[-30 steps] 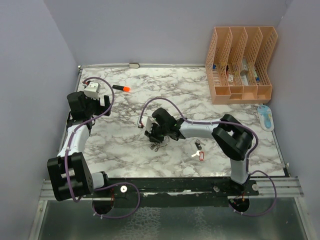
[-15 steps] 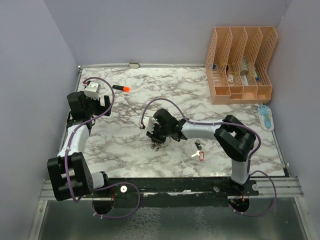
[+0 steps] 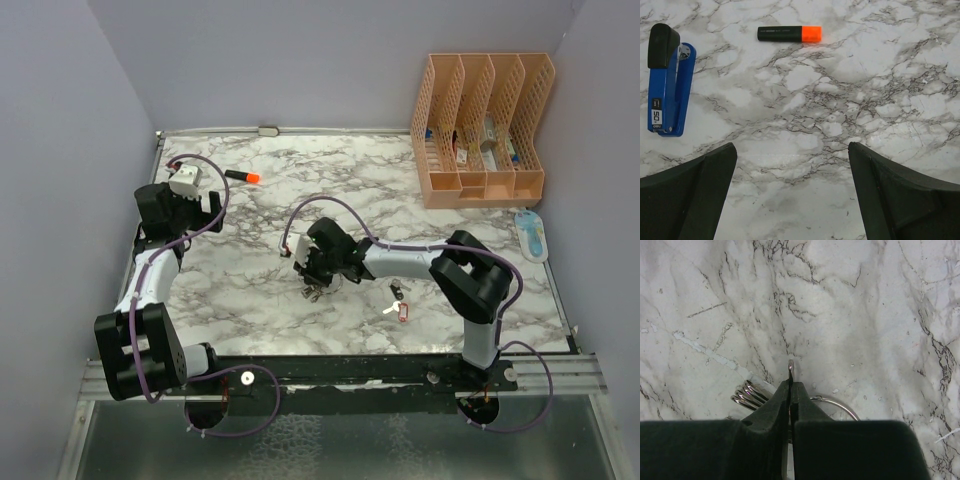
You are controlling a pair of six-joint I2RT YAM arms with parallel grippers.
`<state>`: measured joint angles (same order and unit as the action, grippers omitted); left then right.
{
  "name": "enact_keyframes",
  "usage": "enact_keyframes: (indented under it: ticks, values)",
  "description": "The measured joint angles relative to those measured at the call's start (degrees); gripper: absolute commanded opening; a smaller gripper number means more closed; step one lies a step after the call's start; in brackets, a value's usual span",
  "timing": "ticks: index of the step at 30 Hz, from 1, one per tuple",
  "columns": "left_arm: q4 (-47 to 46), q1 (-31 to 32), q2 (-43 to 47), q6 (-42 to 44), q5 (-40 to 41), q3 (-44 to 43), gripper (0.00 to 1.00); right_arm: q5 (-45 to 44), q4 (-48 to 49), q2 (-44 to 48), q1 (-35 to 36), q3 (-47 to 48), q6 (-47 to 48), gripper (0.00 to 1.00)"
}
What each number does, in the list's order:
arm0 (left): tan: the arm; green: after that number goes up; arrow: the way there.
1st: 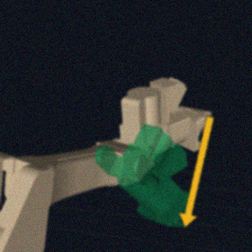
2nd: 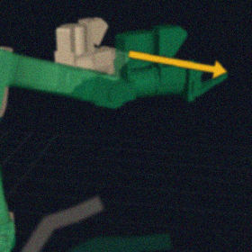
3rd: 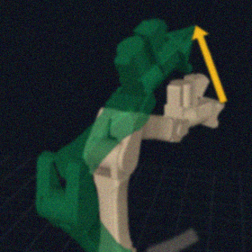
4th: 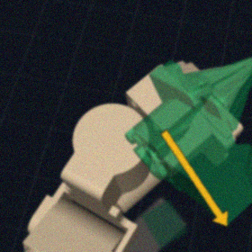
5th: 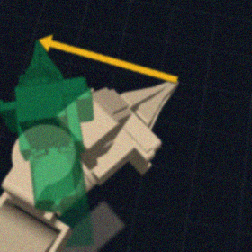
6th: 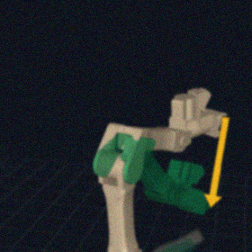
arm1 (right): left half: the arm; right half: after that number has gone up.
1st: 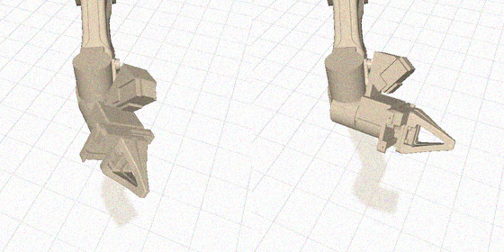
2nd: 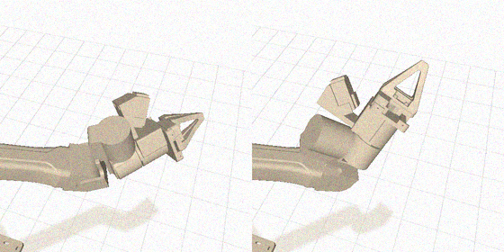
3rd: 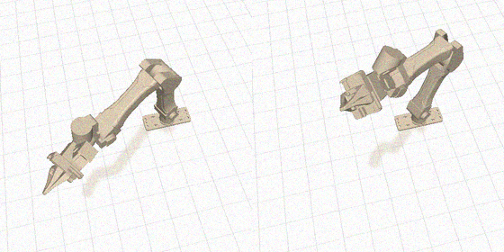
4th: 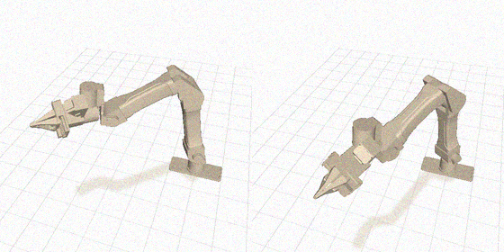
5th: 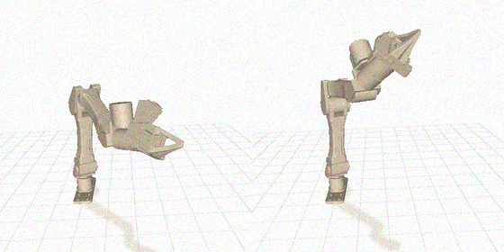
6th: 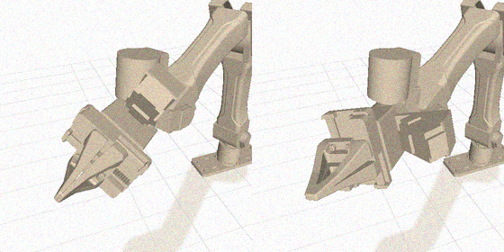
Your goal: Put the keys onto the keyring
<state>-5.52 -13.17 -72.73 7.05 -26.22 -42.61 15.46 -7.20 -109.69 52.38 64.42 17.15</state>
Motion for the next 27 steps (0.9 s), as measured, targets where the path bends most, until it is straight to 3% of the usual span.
enact_keyframes:
  ticks: [9,16,27]
  values:
    - [-1.5,2.2,-0.7,-2.3,-4.6,0.0,0.97,-3.8,0.6,2.8,-0.9,-3.0,-4.9,0.01]
    - [-0.1,22.3,-5.9,0.2,-1.7,-5.9,0.96,-11.9,-8.4,14.1,-7.8,-7.5,-12.9,0.01]
    - [-1.5,34.9,-12.3,0.2,3.8,-13.1,0.91,-25.7,-17.6,30.2,-14.8,-1.2,-20.7,0.01]
